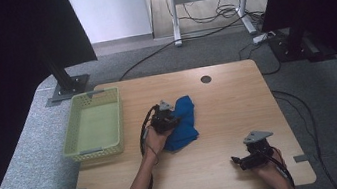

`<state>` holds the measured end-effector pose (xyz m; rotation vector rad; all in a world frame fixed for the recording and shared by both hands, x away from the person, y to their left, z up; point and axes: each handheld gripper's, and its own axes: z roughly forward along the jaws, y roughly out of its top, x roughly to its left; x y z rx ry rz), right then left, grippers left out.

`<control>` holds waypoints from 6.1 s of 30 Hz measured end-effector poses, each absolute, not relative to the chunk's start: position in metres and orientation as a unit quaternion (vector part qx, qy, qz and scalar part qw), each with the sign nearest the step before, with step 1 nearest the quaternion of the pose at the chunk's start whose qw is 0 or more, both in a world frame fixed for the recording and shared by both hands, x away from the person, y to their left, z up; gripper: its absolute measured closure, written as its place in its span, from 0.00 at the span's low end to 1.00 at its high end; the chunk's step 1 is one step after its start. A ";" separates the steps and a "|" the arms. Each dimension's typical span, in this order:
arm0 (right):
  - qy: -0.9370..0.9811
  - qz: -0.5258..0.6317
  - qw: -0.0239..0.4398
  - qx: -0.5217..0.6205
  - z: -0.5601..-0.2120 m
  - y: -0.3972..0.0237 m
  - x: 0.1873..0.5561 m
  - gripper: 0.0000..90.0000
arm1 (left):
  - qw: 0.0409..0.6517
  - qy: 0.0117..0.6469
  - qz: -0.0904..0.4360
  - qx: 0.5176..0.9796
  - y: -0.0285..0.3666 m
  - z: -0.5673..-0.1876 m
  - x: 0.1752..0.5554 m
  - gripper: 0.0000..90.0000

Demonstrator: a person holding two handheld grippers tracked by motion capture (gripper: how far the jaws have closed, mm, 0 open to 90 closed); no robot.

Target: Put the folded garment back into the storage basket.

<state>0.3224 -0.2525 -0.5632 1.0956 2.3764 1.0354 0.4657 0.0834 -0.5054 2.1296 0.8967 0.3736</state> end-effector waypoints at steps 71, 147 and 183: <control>0.833 0.363 0.163 0.384 -0.563 -0.253 0.322 0.05 | 0.403 0.436 0.221 0.774 0.233 -0.405 0.433 0.86; 0.832 0.363 0.164 0.386 -0.563 -0.253 0.323 0.05 | 0.243 0.526 0.274 0.768 0.339 -0.477 0.506 0.82; 0.832 0.363 0.164 0.386 -0.563 -0.253 0.323 0.05 | 0.233 0.546 0.235 0.770 0.337 -0.489 0.513 0.30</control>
